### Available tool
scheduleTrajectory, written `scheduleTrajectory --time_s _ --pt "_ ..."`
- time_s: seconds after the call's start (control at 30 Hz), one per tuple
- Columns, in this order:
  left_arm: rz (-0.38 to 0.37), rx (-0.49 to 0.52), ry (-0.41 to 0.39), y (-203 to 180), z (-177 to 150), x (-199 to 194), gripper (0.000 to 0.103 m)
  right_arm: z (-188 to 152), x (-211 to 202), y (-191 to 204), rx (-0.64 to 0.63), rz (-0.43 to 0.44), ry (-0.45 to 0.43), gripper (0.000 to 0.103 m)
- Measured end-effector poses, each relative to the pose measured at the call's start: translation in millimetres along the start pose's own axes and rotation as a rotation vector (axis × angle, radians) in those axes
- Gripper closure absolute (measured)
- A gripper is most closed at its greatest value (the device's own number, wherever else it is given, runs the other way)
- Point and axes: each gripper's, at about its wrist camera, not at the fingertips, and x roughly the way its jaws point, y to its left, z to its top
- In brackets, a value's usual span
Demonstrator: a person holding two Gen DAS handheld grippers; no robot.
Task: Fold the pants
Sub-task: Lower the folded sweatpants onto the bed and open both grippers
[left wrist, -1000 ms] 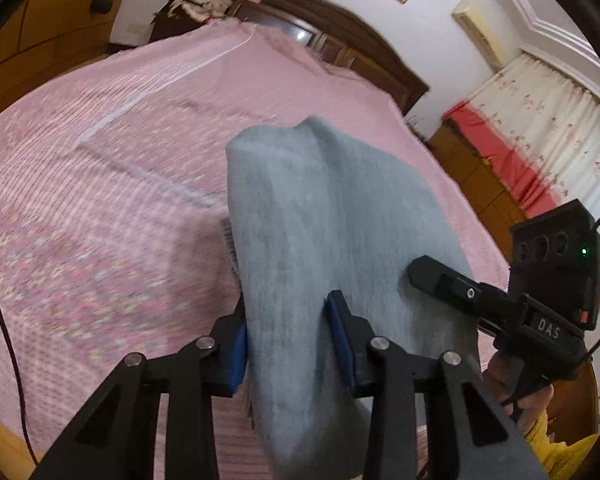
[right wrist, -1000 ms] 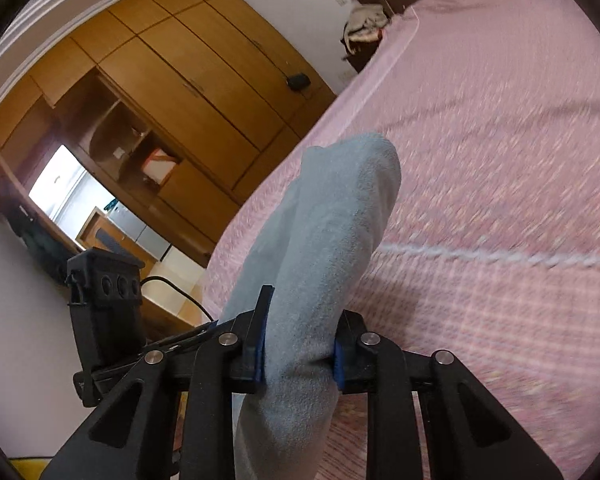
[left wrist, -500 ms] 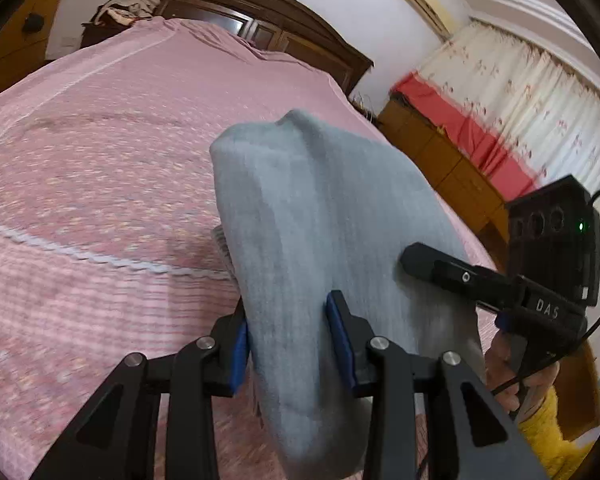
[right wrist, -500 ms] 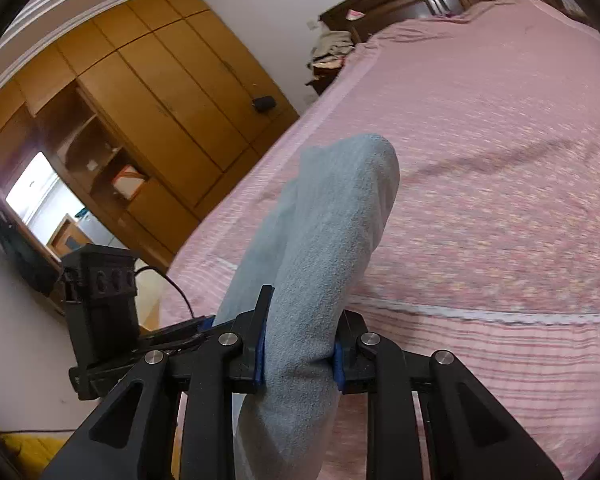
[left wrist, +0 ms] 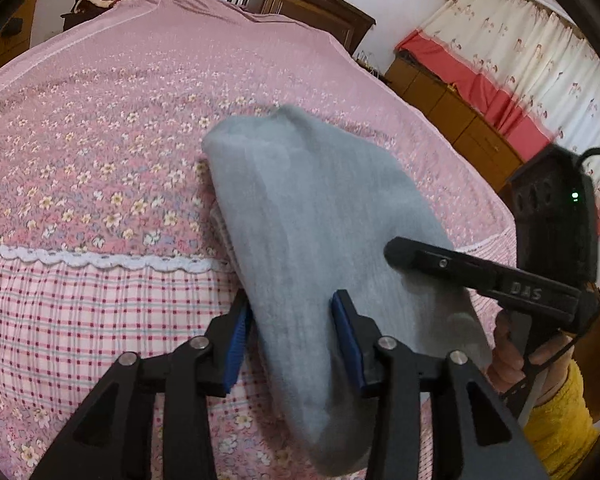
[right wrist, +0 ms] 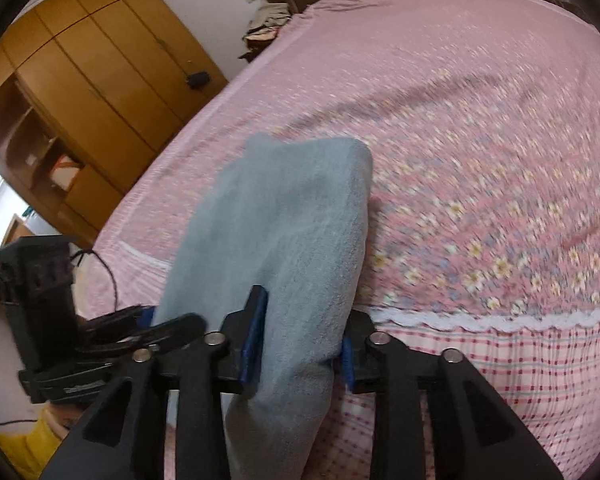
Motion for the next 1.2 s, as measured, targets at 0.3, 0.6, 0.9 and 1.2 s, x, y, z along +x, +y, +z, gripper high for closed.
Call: scheduleTrajectory --time_s 0.3,0.6,0.9,1.2 --pt "0.114 0.108 -0.050 -17.2 -20.0 -38.6 0.057 -13.3 -44.8 12.1 -0.041 -0.142 -0.077 0.066" --pt "0.174 0.098 -0.010 -9.6 -44.4 -41.3 0.057 -62.4 -56.5 25.1 -0.077 -0.201 -0.048 0.066" --pt "0.233 0.122 0.007 3.8 -61.7 -32.0 0.044 -87.8 -43.0 9.2 -0.033 -0.221 -0.051 0.065" --pt "0.250 0.110 -0.017 0.5 -78.1 -53.9 0.044 -100.8 -58.2 14.8 -0.028 -0.240 -0.077 0.062"
